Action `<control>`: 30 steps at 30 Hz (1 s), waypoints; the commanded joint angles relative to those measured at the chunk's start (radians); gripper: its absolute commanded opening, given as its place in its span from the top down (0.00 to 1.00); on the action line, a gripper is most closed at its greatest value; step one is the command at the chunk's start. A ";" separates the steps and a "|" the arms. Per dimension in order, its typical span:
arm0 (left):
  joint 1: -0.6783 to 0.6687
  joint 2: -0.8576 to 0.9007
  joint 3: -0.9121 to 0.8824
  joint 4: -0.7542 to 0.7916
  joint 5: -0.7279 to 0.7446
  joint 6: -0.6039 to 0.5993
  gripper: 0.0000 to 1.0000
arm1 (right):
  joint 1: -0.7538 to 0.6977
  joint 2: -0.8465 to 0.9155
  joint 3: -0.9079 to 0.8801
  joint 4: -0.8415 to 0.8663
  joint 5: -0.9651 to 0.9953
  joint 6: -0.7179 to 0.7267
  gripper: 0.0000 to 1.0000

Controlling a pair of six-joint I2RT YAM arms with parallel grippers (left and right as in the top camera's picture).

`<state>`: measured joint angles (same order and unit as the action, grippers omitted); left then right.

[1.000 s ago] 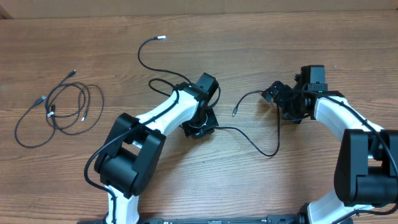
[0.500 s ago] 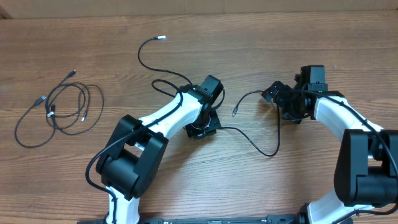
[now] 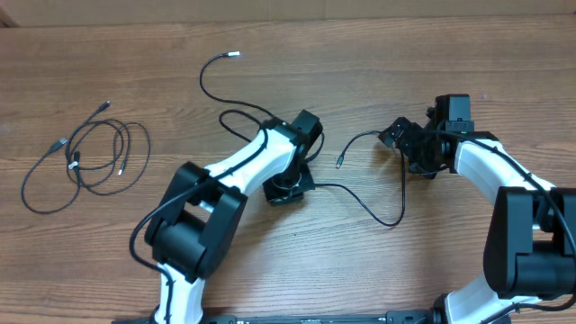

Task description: Untangle cables

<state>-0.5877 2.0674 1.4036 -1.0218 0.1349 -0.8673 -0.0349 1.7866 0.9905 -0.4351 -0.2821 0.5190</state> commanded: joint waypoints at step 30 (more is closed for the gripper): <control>0.005 0.137 0.103 0.037 -0.214 -0.068 0.73 | -0.008 0.028 -0.020 -0.012 0.050 -0.004 0.00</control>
<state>-0.6132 2.1319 1.5280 -0.9665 0.0154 -0.9493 -0.0345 1.7866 0.9905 -0.4351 -0.2825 0.5198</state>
